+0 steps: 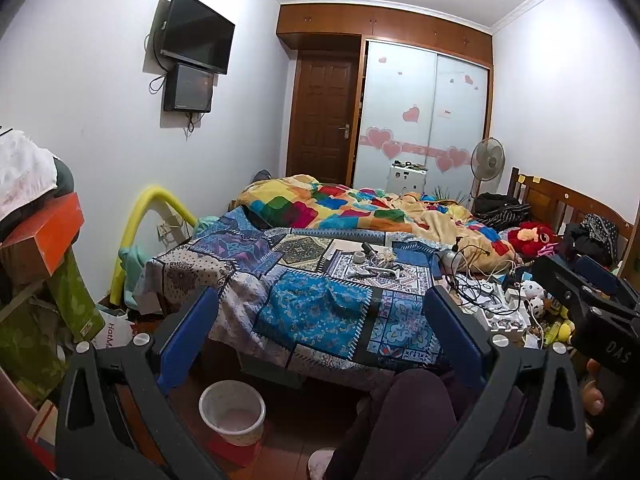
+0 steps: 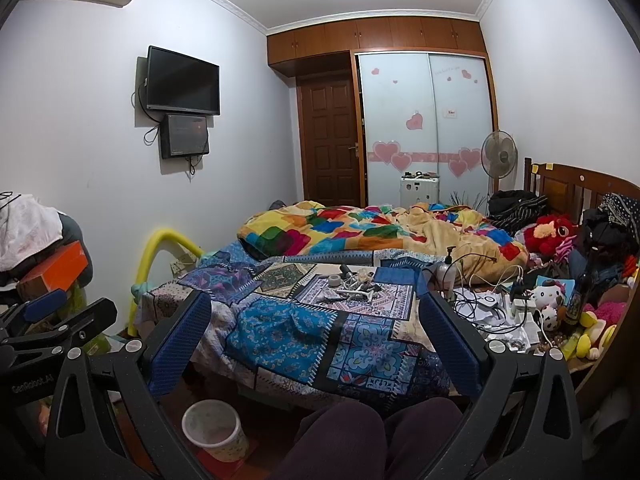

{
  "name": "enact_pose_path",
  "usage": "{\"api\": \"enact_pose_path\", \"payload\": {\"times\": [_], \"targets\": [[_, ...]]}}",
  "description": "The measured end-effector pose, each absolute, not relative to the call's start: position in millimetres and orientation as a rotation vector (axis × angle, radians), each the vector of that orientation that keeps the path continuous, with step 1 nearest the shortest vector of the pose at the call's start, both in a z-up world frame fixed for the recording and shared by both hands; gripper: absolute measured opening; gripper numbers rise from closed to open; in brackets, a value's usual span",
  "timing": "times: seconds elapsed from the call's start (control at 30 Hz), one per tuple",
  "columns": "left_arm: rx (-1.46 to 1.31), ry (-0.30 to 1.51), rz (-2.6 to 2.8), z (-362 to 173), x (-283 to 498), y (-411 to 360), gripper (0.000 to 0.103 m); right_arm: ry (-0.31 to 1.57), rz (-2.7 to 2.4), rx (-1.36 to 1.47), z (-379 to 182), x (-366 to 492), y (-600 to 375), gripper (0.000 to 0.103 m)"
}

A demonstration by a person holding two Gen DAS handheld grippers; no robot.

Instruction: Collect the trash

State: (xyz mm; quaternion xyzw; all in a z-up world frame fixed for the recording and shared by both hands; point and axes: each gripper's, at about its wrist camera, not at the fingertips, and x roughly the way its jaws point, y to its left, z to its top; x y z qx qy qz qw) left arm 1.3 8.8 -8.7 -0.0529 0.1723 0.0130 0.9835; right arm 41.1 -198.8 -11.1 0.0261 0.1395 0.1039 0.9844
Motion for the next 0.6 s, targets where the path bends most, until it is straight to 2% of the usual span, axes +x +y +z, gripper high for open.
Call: {"api": "enact_pose_path", "payload": {"times": [0.6], "targets": [[-0.111,0.347,0.023,-9.1,0.6,11.1,0.103,0.278,0.210,0.051,-10.6,40.1,-198.5,0.103]]}}
